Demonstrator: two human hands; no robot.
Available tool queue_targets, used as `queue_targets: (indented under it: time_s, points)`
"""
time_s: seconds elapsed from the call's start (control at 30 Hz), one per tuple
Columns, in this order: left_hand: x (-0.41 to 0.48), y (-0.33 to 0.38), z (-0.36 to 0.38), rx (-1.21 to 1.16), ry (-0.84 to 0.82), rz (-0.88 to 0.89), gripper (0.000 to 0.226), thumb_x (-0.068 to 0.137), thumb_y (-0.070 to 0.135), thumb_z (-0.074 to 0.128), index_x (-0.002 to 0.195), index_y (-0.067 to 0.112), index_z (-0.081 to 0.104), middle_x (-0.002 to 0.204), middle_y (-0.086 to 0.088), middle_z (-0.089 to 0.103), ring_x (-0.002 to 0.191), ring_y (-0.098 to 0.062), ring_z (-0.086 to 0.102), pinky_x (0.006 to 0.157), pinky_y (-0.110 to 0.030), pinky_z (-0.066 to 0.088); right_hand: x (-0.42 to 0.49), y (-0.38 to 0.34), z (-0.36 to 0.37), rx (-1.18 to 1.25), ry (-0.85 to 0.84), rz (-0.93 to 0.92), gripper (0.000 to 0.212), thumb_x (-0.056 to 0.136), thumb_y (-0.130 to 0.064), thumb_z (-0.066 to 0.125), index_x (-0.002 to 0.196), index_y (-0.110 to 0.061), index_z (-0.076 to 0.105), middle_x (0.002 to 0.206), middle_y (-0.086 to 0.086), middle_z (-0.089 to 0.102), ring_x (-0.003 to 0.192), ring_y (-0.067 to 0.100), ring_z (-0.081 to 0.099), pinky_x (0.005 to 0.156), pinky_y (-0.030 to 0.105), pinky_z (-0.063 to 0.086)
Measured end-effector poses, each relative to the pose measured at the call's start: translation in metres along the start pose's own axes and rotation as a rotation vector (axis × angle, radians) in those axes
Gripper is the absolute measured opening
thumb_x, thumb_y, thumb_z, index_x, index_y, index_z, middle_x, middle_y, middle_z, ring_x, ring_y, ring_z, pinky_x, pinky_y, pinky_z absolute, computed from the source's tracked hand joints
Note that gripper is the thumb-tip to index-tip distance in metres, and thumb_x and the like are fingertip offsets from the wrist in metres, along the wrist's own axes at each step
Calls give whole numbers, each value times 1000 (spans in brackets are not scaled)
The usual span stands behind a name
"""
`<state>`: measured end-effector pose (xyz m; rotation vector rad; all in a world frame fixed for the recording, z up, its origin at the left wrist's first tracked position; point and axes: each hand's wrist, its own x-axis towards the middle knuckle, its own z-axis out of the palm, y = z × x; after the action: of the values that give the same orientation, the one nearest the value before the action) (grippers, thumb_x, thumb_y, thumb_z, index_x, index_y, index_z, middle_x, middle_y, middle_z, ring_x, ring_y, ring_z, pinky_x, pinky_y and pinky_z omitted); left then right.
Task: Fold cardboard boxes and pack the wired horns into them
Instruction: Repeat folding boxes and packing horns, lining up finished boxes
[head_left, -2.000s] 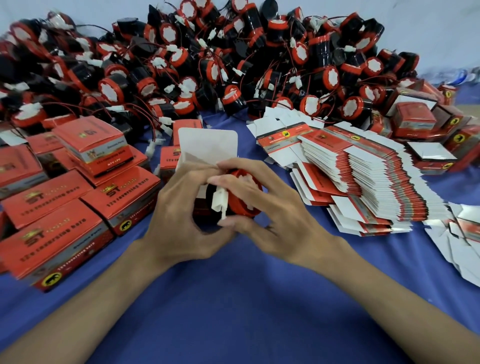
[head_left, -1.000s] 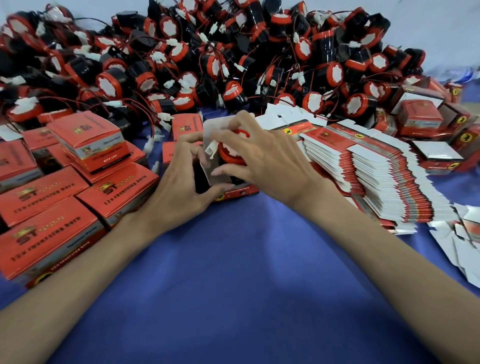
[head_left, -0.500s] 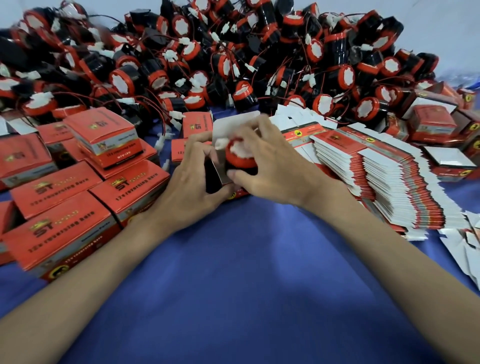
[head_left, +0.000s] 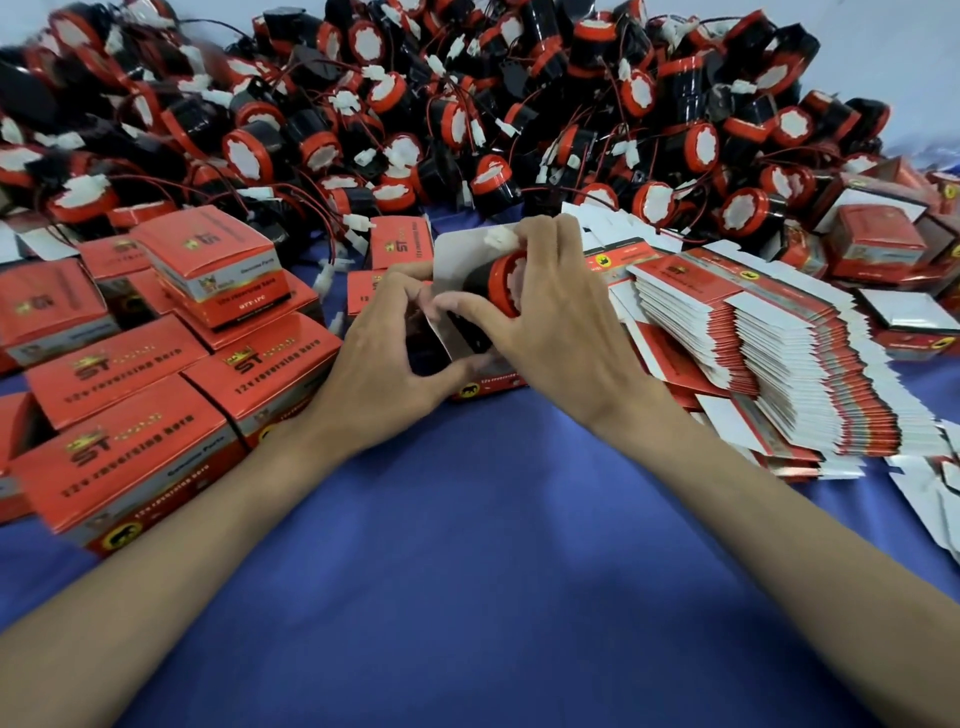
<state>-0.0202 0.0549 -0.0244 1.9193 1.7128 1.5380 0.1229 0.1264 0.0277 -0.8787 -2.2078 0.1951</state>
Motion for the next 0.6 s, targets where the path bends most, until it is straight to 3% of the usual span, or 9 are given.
queue_targets:
  time_s: [0.1,0.27,0.4,0.6]
  points:
    - [-1,3,-2,-14,20,41,48,72,46,75,88,17,40,119,4,54,104,-15,60,83,-37,52,-4,-4,5,-90,38,23,62,87,-59,52,112,-3,49,104,11,45,80,20,52,56,28,43]
    - [-1,5,-4,48,-1,43,48,66,33,81,85,12,42,117,-11,55,106,-26,57,82,-47,52,-9,-7,10,-523,-88,17,58,93,-65,33,111,-12,47,102,7,45,70,15,38,42,24,14]
    - [-1,6,-3,43,-21,58,46,66,29,80,87,15,42,119,-3,52,107,-23,56,86,-45,51,-5,-4,4,-555,-209,-117,48,95,-59,29,109,-16,46,105,4,51,81,23,60,52,28,25]
    - [1,6,-3,39,-32,64,46,67,45,72,88,17,43,119,-7,51,110,-16,52,84,-42,51,3,1,-17,-535,-404,-233,42,92,-53,42,118,-21,48,107,-2,64,106,22,53,67,33,30]
